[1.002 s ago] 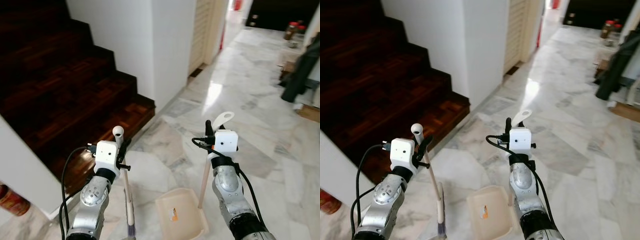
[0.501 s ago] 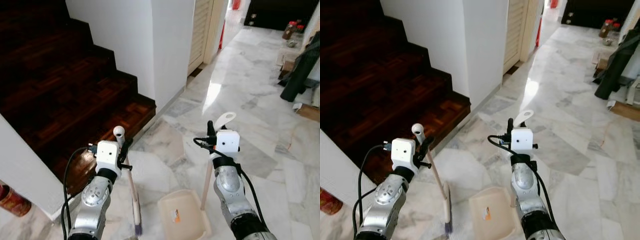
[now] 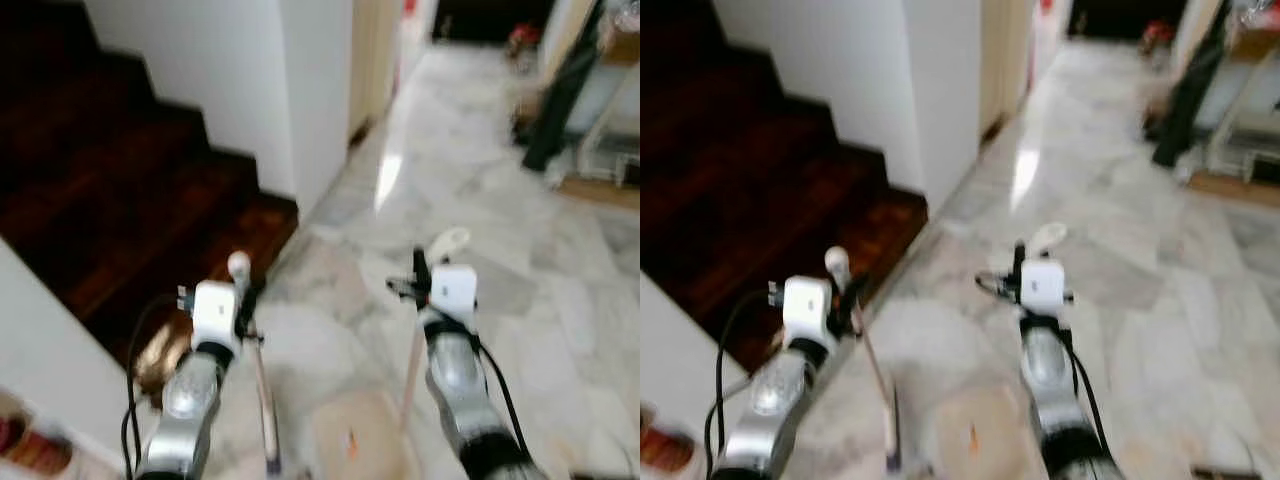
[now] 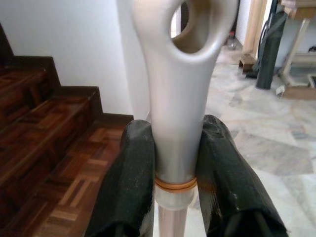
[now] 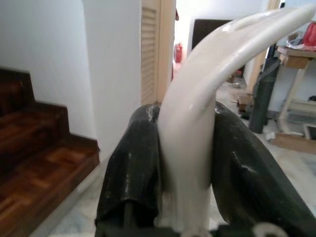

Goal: Sweep floor

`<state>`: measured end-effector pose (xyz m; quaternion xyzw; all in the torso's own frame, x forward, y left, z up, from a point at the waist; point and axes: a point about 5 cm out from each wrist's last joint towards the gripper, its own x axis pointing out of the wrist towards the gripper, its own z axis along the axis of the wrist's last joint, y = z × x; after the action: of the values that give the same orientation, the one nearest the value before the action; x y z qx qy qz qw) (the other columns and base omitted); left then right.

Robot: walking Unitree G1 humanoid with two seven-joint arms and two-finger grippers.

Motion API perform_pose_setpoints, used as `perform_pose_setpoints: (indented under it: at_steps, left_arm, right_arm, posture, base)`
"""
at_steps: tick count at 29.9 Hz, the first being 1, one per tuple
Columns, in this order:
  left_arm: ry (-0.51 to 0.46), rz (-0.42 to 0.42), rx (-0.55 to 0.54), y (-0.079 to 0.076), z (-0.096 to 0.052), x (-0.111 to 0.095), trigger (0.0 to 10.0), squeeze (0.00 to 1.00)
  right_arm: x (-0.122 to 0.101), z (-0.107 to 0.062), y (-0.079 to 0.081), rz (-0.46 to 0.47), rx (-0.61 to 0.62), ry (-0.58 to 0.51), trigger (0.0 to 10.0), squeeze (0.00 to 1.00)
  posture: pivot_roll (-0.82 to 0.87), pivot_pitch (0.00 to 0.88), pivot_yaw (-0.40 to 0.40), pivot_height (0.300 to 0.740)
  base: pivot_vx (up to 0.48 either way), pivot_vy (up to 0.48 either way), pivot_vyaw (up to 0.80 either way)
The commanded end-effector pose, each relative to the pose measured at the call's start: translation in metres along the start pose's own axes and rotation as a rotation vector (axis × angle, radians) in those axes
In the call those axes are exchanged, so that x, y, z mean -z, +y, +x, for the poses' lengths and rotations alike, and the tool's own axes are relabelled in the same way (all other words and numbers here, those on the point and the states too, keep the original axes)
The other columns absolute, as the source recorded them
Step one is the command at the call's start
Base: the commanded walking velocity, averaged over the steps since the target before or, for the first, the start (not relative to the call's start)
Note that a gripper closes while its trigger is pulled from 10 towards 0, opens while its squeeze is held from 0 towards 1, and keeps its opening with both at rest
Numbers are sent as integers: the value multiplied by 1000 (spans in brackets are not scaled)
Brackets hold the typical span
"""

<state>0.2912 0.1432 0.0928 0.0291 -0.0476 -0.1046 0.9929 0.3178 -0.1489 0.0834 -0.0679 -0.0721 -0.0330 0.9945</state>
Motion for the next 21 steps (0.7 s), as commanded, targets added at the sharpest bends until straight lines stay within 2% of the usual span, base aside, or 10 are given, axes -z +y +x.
perform_pose_setpoints:
  at_steps: [1,3,21]
  left_arm:
    - [-42,28,-18,8,0,-9,10000,0]
    - [-42,27,-17,7,0,-9,10000,0]
    - [-41,27,-10,6,0,-9,10000,0]
  right_arm:
    - [-13,7,9,4,-27,-56,10000,0]
    - [-13,7,8,5,-27,-55,10000,0]
    - [-12,8,6,0,-15,-46,10000,0]
  posture:
    - [89,0,39,740]
    - [89,0,39,740]
    - [91,0,39,740]
  base:
    - [0,0,0]
    - [0,0,0]
    - [0,0,-800]
